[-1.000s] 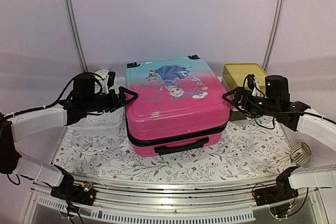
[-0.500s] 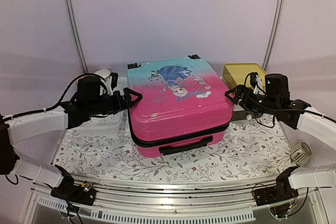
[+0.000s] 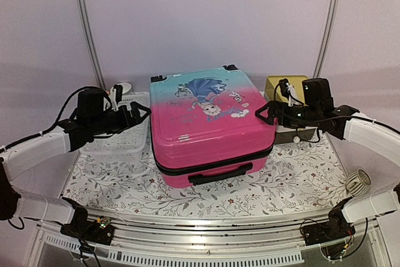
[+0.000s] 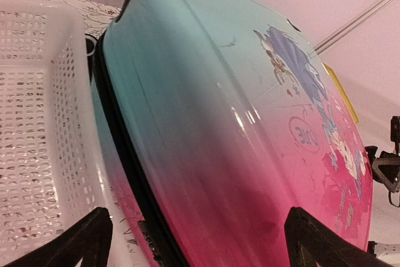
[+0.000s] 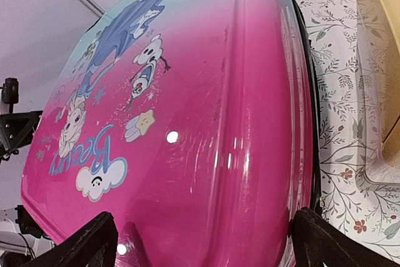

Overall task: Open, take out, and arrange the luggage
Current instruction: Adjust the luggage at the center of the board.

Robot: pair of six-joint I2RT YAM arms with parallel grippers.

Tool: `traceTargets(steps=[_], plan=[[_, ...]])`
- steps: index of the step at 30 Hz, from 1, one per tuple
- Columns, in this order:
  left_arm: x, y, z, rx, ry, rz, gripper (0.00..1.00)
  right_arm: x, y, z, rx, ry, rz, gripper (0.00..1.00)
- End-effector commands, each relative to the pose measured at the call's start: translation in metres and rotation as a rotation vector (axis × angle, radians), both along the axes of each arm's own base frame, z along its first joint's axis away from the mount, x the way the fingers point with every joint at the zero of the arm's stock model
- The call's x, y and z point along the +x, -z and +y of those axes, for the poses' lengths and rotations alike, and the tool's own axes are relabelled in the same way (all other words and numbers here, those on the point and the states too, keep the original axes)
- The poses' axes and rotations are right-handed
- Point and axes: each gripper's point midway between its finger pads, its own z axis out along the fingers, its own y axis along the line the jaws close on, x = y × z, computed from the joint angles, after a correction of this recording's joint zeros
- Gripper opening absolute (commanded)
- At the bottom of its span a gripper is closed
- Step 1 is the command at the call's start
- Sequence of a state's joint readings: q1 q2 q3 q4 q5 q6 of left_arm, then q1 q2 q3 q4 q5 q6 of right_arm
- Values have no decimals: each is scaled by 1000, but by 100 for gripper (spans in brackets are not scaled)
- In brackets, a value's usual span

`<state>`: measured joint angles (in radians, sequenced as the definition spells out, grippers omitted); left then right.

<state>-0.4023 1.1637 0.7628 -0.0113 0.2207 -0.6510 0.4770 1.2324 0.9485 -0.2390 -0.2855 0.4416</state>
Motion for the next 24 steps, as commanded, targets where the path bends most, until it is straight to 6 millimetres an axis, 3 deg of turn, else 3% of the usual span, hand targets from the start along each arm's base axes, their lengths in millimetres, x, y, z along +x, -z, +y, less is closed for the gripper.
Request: traceTargets(steps=[1, 4, 6, 11, 14, 19, 24], plan=[[-2, -15, 16, 24, 40, -39, 98, -70, -35, 69, 105, -381, -73, 97], [2, -18, 17, 63, 62, -40, 98, -93, -49, 83, 96, -474, -107, 97], [4, -17, 17, 81, 69, -33, 98, -93, -55, 80, 72, -462, -130, 98], [6, -17, 9, 54, 103, -22, 98, -46, -56, 26, -54, -90, -166, 99], [7, -16, 5, 41, 119, -17, 98, -30, -50, 7, -42, 12, -126, 99], [10, -8, -4, 16, 154, 19, 98, -29, -24, 16, -57, -28, -56, 99], [14, 1, -17, -22, 201, 64, 98, -48, -8, 43, 5, -219, -25, 99]])
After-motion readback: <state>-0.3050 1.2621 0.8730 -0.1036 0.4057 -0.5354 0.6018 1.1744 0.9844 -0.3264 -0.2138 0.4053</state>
